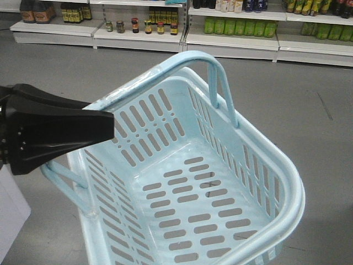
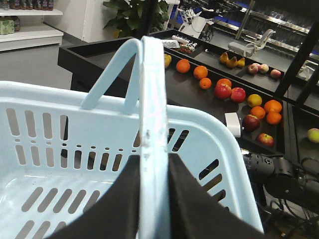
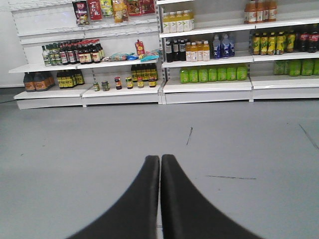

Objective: Pick three apples into basket with both arms
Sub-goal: 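Turn the base toward the apple table carrying the basket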

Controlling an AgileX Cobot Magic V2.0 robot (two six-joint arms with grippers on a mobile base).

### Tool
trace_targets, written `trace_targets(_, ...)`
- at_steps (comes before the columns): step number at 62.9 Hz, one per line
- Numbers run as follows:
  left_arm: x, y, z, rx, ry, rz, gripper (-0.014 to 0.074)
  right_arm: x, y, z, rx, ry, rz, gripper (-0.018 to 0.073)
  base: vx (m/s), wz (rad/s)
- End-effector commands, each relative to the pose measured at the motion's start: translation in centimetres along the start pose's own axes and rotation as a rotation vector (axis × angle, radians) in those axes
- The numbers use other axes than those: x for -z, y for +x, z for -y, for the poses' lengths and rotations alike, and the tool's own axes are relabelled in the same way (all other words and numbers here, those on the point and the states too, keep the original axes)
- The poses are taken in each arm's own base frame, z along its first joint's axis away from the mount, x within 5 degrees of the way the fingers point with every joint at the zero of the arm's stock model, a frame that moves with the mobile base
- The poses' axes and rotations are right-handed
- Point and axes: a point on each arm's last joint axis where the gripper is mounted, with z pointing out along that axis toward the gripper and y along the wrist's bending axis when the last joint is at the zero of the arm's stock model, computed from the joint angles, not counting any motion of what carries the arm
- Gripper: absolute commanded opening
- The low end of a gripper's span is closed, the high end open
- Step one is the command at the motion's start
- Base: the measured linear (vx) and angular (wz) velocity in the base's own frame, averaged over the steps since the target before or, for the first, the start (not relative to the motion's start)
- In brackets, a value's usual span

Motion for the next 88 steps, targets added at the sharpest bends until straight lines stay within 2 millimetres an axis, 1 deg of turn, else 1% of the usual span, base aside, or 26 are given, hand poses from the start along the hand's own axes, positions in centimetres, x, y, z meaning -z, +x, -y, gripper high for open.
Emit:
trace_targets(1,0.45,-0.64,0.46,-0.063,-0.044,-0.001,-0.0006,0.05,-0.35,-0.05,0.011,-0.005,0.077,-0.0007,0.28,-0.18)
trace_targets(62,0.45,-0.64,0.46,-0.063,-0.044,-0.001,-0.0006,0.05,-0.35,-0.05,0.011,-0.005,0.077,-0.0007,0.3,-0.12)
trace_targets(88,0.45,-0.65,0.46,-0.063,-0.045,0.0,-0.0006,0.05,-0.35,-0.05,0.011,-0.005,0.077,-0.0007,0.29,-0.28)
